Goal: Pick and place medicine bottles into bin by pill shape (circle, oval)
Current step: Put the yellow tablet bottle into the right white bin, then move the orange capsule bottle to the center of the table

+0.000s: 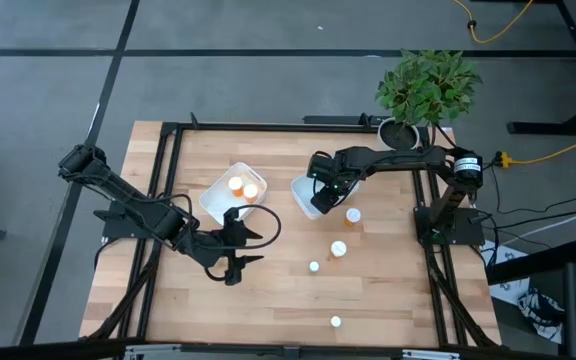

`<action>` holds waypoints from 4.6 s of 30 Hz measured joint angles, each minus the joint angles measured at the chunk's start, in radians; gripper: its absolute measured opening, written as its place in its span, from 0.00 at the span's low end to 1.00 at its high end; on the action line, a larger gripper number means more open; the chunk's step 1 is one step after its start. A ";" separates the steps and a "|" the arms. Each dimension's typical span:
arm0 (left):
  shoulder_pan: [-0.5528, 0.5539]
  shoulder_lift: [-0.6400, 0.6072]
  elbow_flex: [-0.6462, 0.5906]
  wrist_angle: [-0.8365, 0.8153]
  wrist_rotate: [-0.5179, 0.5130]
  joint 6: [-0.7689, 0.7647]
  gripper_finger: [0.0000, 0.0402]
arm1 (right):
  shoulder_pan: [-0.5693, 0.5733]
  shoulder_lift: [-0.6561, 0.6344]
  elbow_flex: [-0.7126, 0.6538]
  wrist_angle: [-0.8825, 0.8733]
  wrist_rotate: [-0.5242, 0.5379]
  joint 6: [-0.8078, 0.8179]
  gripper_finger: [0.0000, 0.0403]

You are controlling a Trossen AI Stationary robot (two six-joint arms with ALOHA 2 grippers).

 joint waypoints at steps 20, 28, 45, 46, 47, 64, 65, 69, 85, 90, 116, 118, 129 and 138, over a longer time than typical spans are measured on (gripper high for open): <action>0.000 0.000 0.000 0.000 0.000 -0.002 0.58 | 0.000 0.000 0.000 0.013 0.001 -0.004 0.31; 0.000 0.000 0.000 0.000 0.000 -0.002 0.58 | 0.000 -0.001 0.000 0.021 0.010 -0.028 0.31; 0.000 0.000 0.000 0.000 0.000 -0.002 0.58 | 0.000 -0.001 0.000 0.016 0.018 -0.025 0.31; 0.000 0.000 0.000 0.000 0.000 -0.002 0.58 | 0.000 -0.001 0.000 0.016 0.018 -0.025 0.31; 0.000 0.000 0.000 0.000 0.000 -0.002 0.58 | 0.000 -0.001 0.000 0.016 0.018 -0.026 0.31; 0.000 0.000 0.000 0.000 0.014 0.004 0.58 | 0.001 -0.001 0.000 0.016 0.053 -0.026 0.41; 0.000 0.000 0.000 0.000 0.014 0.005 0.58 | 0.001 -0.001 0.000 0.016 0.053 -0.026 0.43; 0.000 0.000 0.000 0.000 0.015 0.007 0.58 | 0.001 -0.001 0.000 0.016 0.053 -0.026 0.45; 0.000 0.000 0.000 0.000 0.015 0.007 0.58 | -0.005 -0.001 0.055 0.000 0.055 -0.053 0.45; 0.000 0.000 0.000 0.000 0.015 0.007 0.58 | 0.000 -0.001 0.150 -0.096 0.039 -0.019 0.44; 0.000 0.000 0.000 0.001 0.015 -0.001 0.58 | 0.869 -0.001 0.171 -0.167 -0.007 0.598 0.44; 0.000 0.000 0.000 0.001 0.015 -0.001 0.58 | 0.929 -0.001 0.130 -0.060 0.024 0.604 0.44; 0.000 0.000 0.000 0.001 0.015 0.008 0.58 | 1.057 0.000 -0.143 0.496 0.106 0.604 0.44; 0.000 0.000 0.000 0.001 0.015 0.008 0.58 | 1.056 0.000 -0.296 0.599 0.106 0.630 0.44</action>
